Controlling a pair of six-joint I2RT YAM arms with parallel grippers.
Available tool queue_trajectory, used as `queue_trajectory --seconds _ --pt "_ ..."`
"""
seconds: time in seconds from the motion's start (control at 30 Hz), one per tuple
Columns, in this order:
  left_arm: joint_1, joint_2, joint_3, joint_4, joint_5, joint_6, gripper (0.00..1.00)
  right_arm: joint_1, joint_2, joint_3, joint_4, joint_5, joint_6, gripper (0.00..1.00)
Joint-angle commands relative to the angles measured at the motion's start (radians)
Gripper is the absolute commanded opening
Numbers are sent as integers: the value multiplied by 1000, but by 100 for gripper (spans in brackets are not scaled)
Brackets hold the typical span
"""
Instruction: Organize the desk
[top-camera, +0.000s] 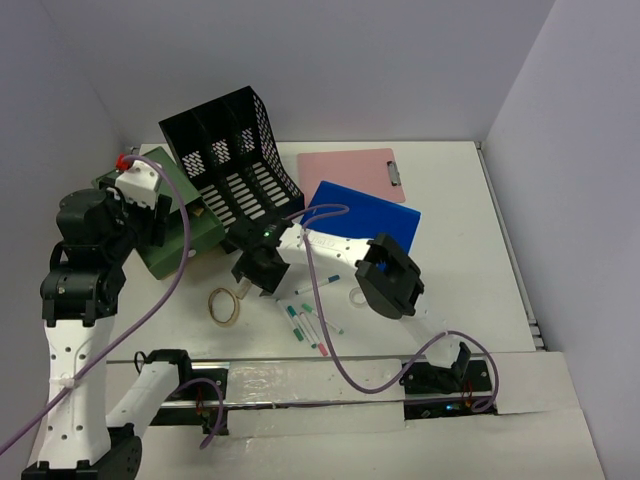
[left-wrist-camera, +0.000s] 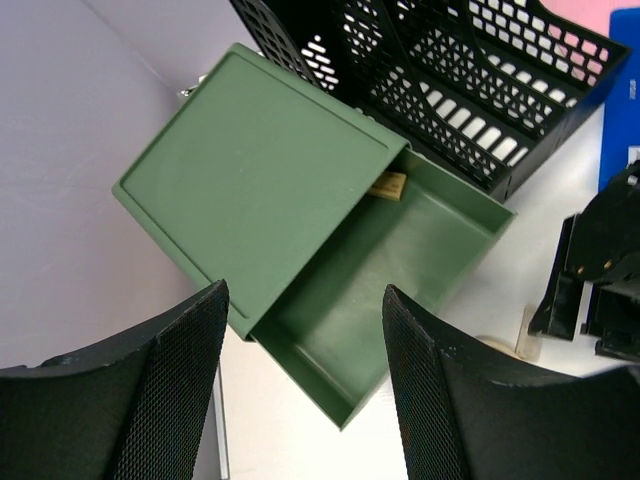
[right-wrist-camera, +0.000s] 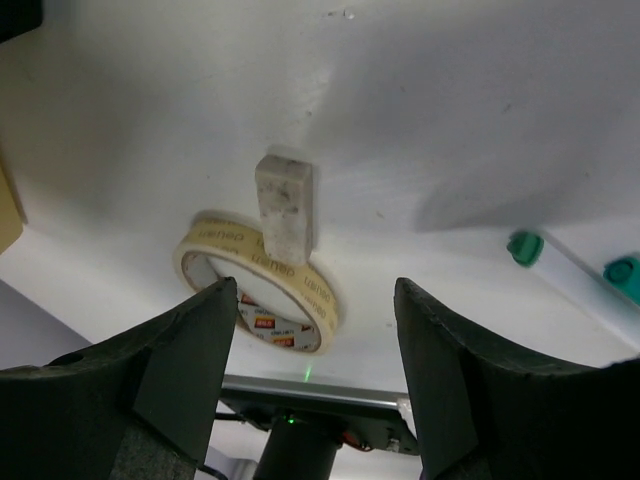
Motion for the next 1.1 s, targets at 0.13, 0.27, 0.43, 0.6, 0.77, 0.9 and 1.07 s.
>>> queue_trajectory --seconds 0.13,0.27,0.43,0.6,0.77,0.9,1.07 --pt "17 37 35 64 52 -36 70 -14 66 81 14 41 -5 70" --pt "13 54 33 64 83 -26 70 -19 91 73 41 53 29 70" --pt "-24 84 42 61 55 -8 70 -31 137 96 12 32 57 64" --pt "-51 77 16 78 41 -1 70 -42 160 130 -29 64 52 56" --pt "-52 62 5 89 41 0 70 -42 183 157 -59 78 8 51" --pt "-53 54 15 93 17 15 70 -41 228 187 -74 30 -31 37" --pt "-55 50 24 95 5 22 70 -41 226 113 -50 -4 -47 26"
